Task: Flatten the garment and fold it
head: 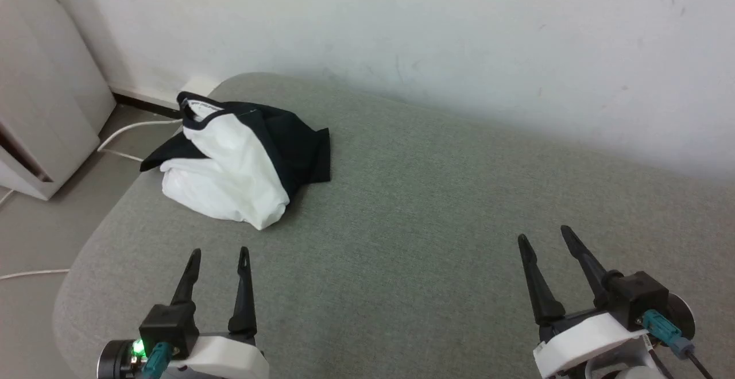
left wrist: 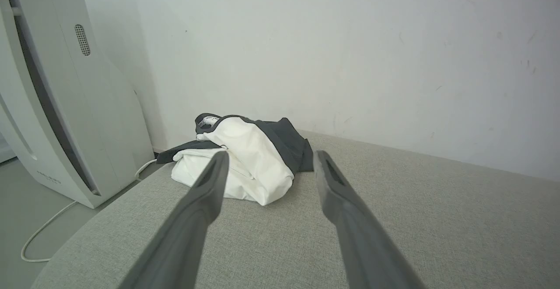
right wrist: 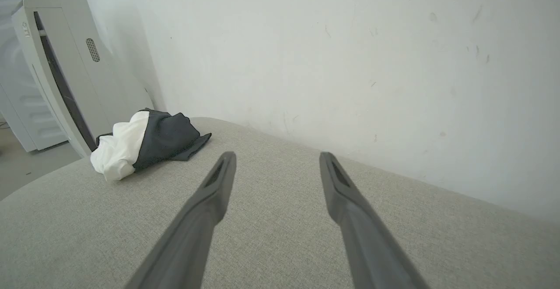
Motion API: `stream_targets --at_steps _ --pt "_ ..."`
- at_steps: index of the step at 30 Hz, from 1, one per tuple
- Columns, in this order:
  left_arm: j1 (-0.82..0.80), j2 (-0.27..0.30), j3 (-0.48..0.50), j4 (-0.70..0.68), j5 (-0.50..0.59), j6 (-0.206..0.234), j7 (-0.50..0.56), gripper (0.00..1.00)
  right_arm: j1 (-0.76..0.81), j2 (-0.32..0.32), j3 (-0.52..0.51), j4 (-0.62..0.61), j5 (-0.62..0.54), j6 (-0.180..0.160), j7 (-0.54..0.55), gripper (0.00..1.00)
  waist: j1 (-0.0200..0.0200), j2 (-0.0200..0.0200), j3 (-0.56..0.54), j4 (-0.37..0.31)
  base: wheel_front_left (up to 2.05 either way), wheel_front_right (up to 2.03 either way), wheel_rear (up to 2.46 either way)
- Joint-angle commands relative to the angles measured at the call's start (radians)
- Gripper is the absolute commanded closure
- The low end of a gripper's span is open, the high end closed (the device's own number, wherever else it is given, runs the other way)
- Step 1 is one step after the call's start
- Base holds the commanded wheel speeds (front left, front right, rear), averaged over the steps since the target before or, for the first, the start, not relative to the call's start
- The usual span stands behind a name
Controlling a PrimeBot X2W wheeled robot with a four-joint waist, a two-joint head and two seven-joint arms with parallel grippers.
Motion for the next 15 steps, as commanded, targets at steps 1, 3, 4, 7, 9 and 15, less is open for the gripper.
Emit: stream_targets --at_steps 1,3,4,7,9,15 --pt "0.009 0.0 -0.002 -0.001 -0.012 0.007 -0.011 0.0 0.008 0.003 0.004 0.005 0.011 -0.002 -0.011 0.0 0.0 0.0 -0.004 0.017 0.0 0.0 0.0" --pt "0.01 0.0 -0.003 0.0 -0.013 0.006 -0.015 0.0 0.008 0.003 0.006 0.008 0.014 -0.002 -0.015 0.0 0.0 0.0 -0.005 0.028 0.0 0.0 0.0" --pt "0.011 0.0 -0.003 0.001 -0.013 0.006 -0.017 0.0 0.009 0.003 0.007 0.009 0.015 -0.002 -0.017 0.0 0.0 0.0 -0.006 0.033 0.0 0.0 0.0" --pt "0.012 0.0 -0.003 0.002 -0.015 0.006 -0.023 0.0 0.008 0.003 0.011 0.013 0.02 -0.002 -0.023 0.0 -0.0001 0.0 -0.007 0.048 0.0 0.0 0.0" --pt "0.013 0.0 -0.003 0.002 -0.016 0.007 -0.027 0.0 0.007 0.003 0.015 0.015 0.024 -0.002 -0.027 0.0 -0.0001 0.0 -0.007 0.057 0.0 0.0 0.0" --pt "0.016 0.0 -0.006 0.002 -0.02 0.008 -0.038 0.0 0.007 0.003 0.023 0.021 0.032 -0.002 -0.038 0.0 -0.0001 0.0 -0.007 0.082 0.0 0.0 0.0"
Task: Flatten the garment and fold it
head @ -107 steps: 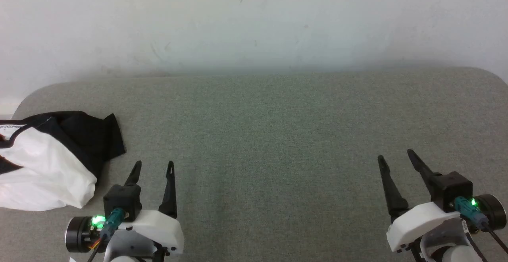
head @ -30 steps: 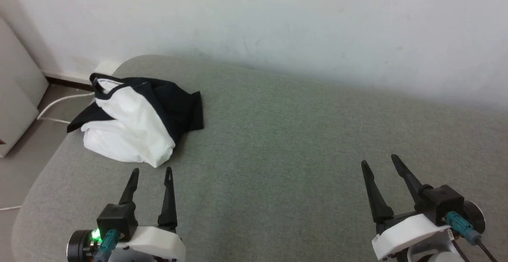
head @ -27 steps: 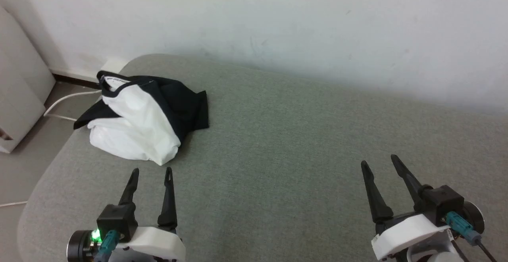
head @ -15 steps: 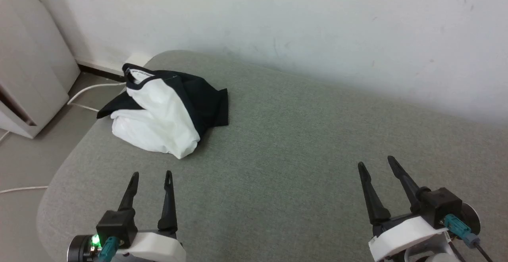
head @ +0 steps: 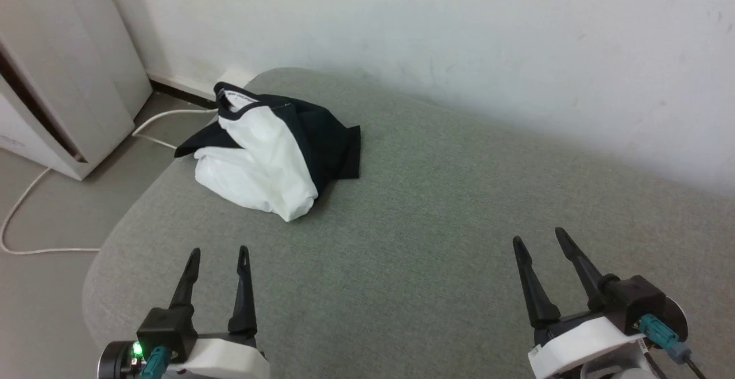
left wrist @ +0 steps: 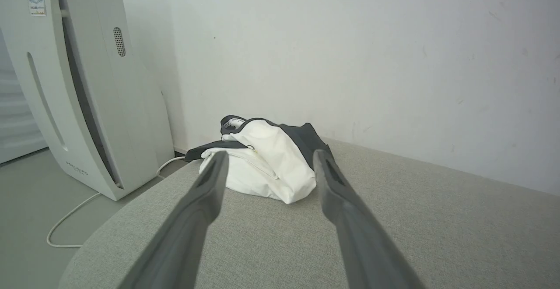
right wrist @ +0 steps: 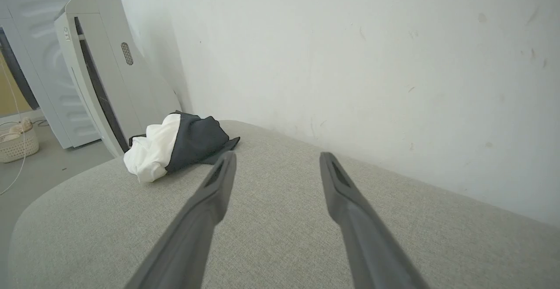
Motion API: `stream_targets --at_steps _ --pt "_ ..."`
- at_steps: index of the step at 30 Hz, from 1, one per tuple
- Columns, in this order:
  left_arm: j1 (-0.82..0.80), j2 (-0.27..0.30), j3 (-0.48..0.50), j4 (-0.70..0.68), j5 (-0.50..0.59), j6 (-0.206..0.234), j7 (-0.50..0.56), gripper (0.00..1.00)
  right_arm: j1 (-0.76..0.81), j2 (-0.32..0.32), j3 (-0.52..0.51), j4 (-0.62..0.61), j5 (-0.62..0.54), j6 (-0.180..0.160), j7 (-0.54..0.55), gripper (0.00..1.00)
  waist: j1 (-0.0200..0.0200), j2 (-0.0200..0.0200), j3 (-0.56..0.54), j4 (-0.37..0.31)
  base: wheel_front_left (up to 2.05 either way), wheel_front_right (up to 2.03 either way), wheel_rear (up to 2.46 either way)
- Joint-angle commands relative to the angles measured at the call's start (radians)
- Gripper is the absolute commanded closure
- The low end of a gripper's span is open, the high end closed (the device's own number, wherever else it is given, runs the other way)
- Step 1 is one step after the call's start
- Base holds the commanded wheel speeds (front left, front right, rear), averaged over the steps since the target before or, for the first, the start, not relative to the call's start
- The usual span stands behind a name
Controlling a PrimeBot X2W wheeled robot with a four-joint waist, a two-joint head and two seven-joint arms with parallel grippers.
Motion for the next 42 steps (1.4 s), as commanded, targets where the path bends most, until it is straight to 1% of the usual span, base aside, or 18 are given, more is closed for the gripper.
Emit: stream_targets --at_steps 1,18,31,35,37,40,42 --pt "0.012 0.0 -0.003 0.001 -0.004 0.008 -0.01 0.0 0.007 0.003 0.004 0.005 0.009 -0.002 -0.01 0.0 0.0 0.0 0.001 0.01 0.0 0.0 0.0" --pt "0.019 -0.001 -0.018 0.001 -0.021 0.02 -0.045 0.0 0.006 0.003 0.022 0.022 0.024 -0.002 -0.045 0.0 0.0 0.0 0.009 0.094 0.0 0.0 0.0" --pt "0.017 -0.001 -0.024 0.001 -0.024 0.015 -0.045 0.0 0.005 0.003 0.025 0.021 0.017 -0.002 -0.045 0.0 0.0 0.0 0.027 0.094 0.0 0.0 0.0" --pt "-0.015 0.002 -0.023 0.024 -0.034 -0.008 -0.045 0.0 -0.003 0.003 0.027 0.012 -0.004 -0.002 -0.045 0.0 0.0 0.0 0.062 0.074 0.0 0.0 0.0" --pt "-0.051 0.004 -0.027 0.065 -0.051 -0.03 -0.044 0.0 -0.01 0.003 0.024 0.004 -0.022 -0.002 -0.045 0.0 0.0 0.0 0.093 0.061 0.0 0.0 0.0" --pt "-0.148 0.023 -0.034 0.112 -0.062 -0.067 -0.035 0.0 -0.023 0.003 0.017 -0.013 -0.057 -0.002 -0.045 0.0 0.0 0.0 0.151 0.041 0.0 0.0 0.0" --pt "-0.226 0.037 -0.037 0.151 -0.073 -0.088 -0.003 0.0 -0.034 0.003 0.017 -0.029 -0.08 -0.002 -0.045 0.0 0.0 0.0 0.196 0.026 0.0 0.0 0.0"
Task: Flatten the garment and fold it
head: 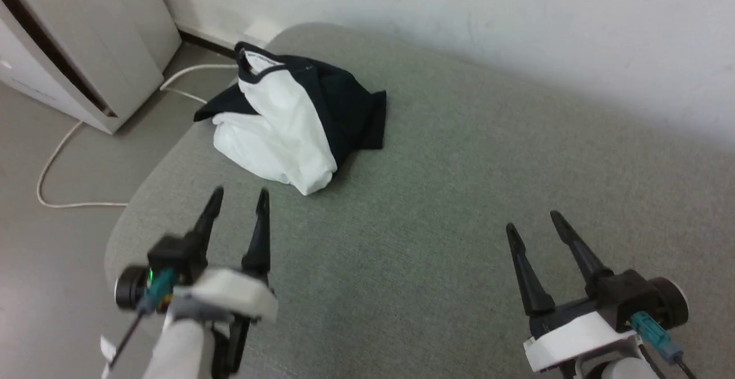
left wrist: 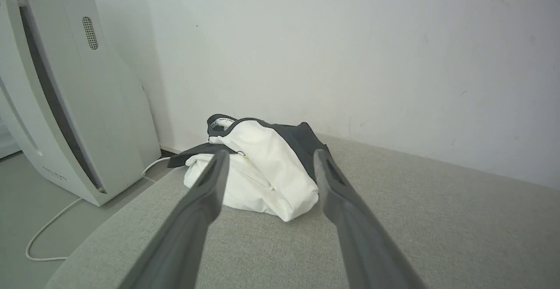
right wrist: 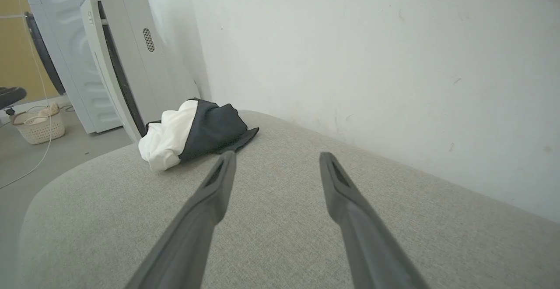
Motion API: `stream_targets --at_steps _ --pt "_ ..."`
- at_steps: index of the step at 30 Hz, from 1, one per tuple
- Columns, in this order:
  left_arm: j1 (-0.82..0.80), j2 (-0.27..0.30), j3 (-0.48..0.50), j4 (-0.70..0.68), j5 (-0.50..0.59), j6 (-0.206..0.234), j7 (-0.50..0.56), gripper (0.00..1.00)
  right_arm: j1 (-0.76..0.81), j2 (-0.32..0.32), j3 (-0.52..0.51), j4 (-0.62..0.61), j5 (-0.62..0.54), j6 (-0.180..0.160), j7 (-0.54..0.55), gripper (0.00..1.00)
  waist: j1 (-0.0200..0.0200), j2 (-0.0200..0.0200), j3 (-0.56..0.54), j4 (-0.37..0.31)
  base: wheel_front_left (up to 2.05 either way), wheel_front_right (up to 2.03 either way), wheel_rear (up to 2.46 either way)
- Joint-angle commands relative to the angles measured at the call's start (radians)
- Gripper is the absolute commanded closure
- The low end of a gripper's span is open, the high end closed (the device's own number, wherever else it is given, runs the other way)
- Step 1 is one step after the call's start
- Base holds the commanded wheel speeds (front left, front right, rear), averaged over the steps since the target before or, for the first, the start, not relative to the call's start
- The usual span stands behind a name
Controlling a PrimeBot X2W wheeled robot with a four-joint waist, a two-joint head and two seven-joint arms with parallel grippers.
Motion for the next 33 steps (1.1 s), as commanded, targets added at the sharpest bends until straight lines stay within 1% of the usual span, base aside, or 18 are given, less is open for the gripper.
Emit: stream_targets --at_steps 1,6,9,12,14,16,20,23,27,30,31,32,33 --pt "-0.051 0.016 -0.008 0.021 -0.001 -0.015 0.027 0.0 -0.019 0.002 -0.001 -0.012 -0.016 -0.002 -0.005 0.0 -0.0001 -0.0001 0.092 -0.044 0.0 0.0 0.0" --pt "-0.27 0.078 -0.02 0.136 -0.049 -0.06 0.188 0.0 -0.058 0.002 0.012 -0.06 -0.07 -0.002 -0.005 0.0 -0.0001 -0.0001 0.212 -0.095 0.0 0.0 0.0" --pt "-0.397 0.133 -0.041 0.222 -0.083 -0.076 0.304 0.0 -0.086 0.002 0.02 -0.09 -0.096 -0.002 -0.004 0.0 -0.0001 -0.0001 0.279 -0.128 0.0 0.0 0.0" --pt "-0.512 0.195 -0.075 0.298 -0.122 -0.083 0.404 0.0 -0.111 0.002 0.026 -0.117 -0.111 -0.002 -0.003 0.0 -0.0001 -0.0001 0.336 -0.164 0.0 0.0 0.0" --pt "-0.579 0.236 -0.12 0.336 -0.172 -0.084 0.463 0.0 -0.124 0.002 0.031 -0.135 -0.114 -0.002 -0.001 0.0 -0.0001 -0.0001 0.368 -0.19 0.0 0.0 0.0" --pt "-0.634 0.269 -0.154 0.371 -0.259 -0.084 0.523 0.0 -0.135 0.002 0.034 -0.149 -0.115 -0.002 0.0 0.0 -0.0001 -0.0001 0.395 -0.212 0.0 0.0 0.0" --pt "-0.705 0.356 -0.236 0.407 -0.379 -0.084 0.63 0.0 -0.149 0.002 0.035 -0.162 -0.112 -0.002 0.0 0.0 -0.0001 -0.0001 0.436 -0.251 0.0 0.0 0.0" --pt "-0.734 0.407 -0.291 0.432 -0.447 -0.085 0.694 0.0 -0.156 0.002 0.034 -0.164 -0.111 -0.002 -0.001 0.0 -0.0001 -0.0001 0.459 -0.271 0.0 0.0 0.0" --pt "-0.742 0.451 -0.362 0.47 -0.516 -0.085 0.781 0.0 -0.165 0.002 0.031 -0.161 -0.108 -0.002 -0.002 0.0 -0.0001 -0.0001 0.475 -0.288 0.0 0.0 0.0" --pt "-0.728 0.467 -0.41 0.487 -0.567 -0.085 0.831 0.0 -0.173 0.002 0.028 -0.155 -0.103 -0.002 -0.003 0.0 -0.0001 -0.0001 0.478 -0.294 0.0 0.0 0.0" --pt "-0.723 0.469 -0.419 0.489 -0.589 -0.085 0.842 0.38 -0.175 0.002 0.027 -0.153 -0.101 -0.002 -0.003 0.0 -0.0001 -0.0001 0.477 -0.295 0.0 0.0 0.0" --pt "-0.719 0.47 -0.423 0.486 -0.61 -0.085 0.843 0.85 -0.176 0.002 0.026 -0.15 -0.099 -0.002 -0.004 0.0 -0.0001 -0.0001 0.473 -0.295 0.0 0.0 0.0" --pt "-0.719 0.47 -0.423 0.486 -0.61 -0.085 0.843 0.85 -0.176 0.002 0.026 -0.15 -0.099 -0.002 -0.004 0.0 -0.0001 -0.0001 0.473 -0.295 0.0 0.0 0.0"
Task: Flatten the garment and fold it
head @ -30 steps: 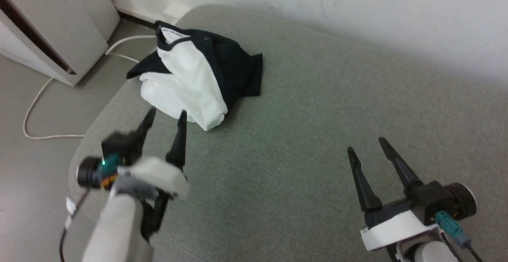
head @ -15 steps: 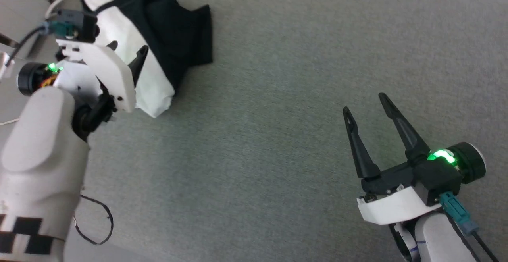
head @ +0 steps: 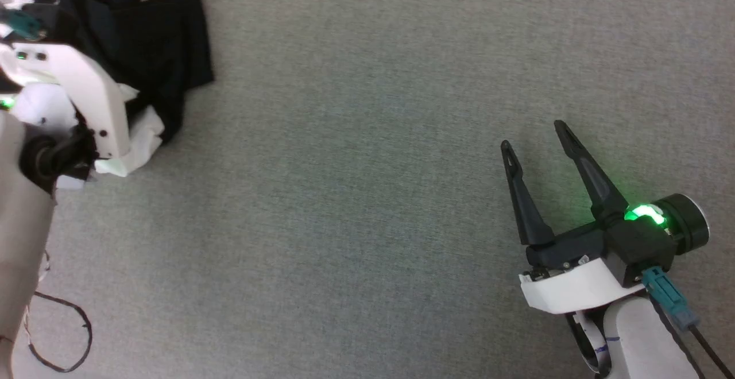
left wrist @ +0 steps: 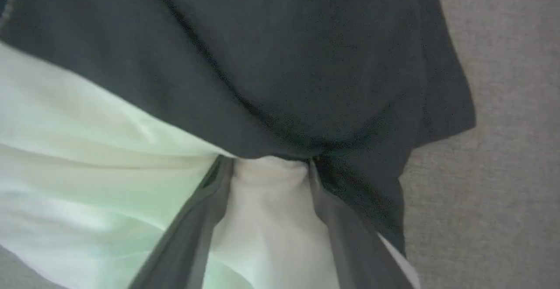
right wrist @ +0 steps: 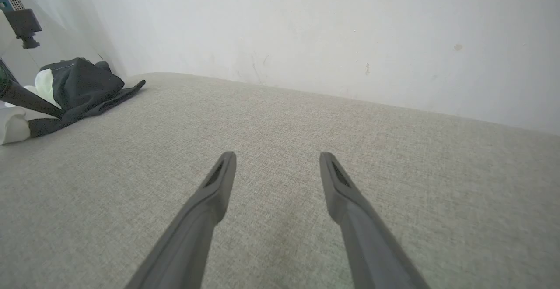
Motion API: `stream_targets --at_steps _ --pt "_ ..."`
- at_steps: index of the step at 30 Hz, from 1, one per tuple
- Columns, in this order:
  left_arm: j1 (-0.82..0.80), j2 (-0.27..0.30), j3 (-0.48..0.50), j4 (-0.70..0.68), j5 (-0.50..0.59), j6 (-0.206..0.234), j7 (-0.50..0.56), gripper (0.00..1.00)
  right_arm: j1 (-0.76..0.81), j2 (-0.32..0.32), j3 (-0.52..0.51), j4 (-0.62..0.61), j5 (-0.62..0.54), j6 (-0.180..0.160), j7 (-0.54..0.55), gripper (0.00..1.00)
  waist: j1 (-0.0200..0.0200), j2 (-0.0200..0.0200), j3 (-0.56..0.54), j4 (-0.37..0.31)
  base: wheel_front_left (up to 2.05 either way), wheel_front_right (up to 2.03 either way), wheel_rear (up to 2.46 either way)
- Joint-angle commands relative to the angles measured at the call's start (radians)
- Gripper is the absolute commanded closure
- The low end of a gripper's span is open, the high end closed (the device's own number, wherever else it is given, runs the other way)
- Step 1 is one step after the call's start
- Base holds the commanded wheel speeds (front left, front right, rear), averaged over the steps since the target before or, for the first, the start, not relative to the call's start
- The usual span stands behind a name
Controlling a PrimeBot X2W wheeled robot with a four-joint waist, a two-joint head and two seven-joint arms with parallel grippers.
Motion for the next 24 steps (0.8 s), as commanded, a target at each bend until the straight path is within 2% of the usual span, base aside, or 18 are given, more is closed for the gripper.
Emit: stream_targets --at_steps 1,7,9,12,15,19,24 --pt "0.039 -0.037 -0.031 0.022 -0.008 -0.007 0.011 1.0 -0.013 0.0 -0.003 0.003 0.009 -0.002 -0.004 0.0 0.0001 0.0 0.007 -0.012 0.0 0.0 0.0" --pt "0.039 -0.016 -0.012 0.025 -0.054 -0.007 -0.103 1.0 -0.007 0.0 -0.008 0.02 0.018 -0.002 -0.005 0.0 0.0001 0.0 -0.051 -0.002 0.0 0.0 0.0" --pt "0.029 -0.005 0.01 0.027 -0.049 -0.005 -0.177 1.0 -0.004 0.0 -0.01 0.026 0.022 -0.002 -0.005 0.0 0.0001 0.0 -0.082 0.001 0.0 0.0 0.0" --pt "0.011 0.023 0.035 0.035 -0.003 0.023 -0.315 1.0 0.002 0.0 -0.011 0.037 0.033 -0.002 -0.005 0.0 0.0001 0.0 -0.137 -0.001 0.0 0.0 0.0" --pt "-0.003 0.026 0.069 0.026 0.016 0.039 -0.453 1.0 0.014 0.0 -0.015 0.05 0.051 -0.002 -0.005 0.0 0.0001 0.0 -0.202 -0.006 0.0 0.0 0.0" --pt "-0.012 0.034 0.092 -0.025 0.046 0.045 -0.601 1.0 0.038 0.0 -0.029 0.067 0.073 -0.002 -0.005 0.0 0.0001 0.0 -0.286 -0.017 0.0 0.0 0.0" --pt "-0.014 0.038 0.094 -0.144 0.087 0.055 -0.711 1.0 0.072 0.0 -0.045 0.081 0.1 -0.002 -0.005 0.0 0.0001 0.0 -0.383 -0.044 0.0 0.0 0.0"
